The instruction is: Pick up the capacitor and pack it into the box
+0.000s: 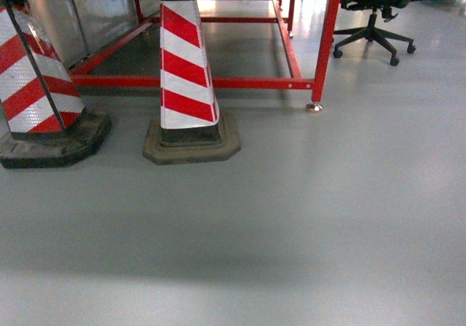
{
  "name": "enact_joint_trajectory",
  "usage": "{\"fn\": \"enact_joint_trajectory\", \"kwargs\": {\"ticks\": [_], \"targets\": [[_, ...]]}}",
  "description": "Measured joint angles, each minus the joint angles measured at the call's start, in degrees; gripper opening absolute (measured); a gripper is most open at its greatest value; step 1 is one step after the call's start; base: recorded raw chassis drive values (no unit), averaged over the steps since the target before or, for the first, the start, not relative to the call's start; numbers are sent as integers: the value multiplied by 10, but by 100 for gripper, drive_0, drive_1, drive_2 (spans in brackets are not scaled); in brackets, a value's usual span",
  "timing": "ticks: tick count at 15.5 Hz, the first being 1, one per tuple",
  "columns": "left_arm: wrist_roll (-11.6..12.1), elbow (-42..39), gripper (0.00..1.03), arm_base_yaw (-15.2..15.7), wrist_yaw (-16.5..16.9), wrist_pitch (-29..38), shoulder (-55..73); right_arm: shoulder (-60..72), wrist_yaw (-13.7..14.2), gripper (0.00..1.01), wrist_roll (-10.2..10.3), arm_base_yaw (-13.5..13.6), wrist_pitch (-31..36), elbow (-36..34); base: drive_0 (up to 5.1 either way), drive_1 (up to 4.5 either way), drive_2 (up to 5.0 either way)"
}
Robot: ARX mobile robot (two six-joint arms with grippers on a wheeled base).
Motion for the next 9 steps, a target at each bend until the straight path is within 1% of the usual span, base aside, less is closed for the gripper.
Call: {"fn": "enact_joint_trajectory", "kwargs": {"ticks": [5, 7, 9], "targets": [[0, 0, 44, 0, 0, 2, 0, 0, 0, 98, 0, 0, -2, 0, -490, 251, 251], [0, 0, 44, 0, -4, -1, 0, 0, -2, 98, 0, 0, 2, 0, -490, 356, 92], [0, 0, 44, 0, -2, 2, 0, 0, -2, 98, 0, 0, 1, 0, 0, 0, 0]]}}
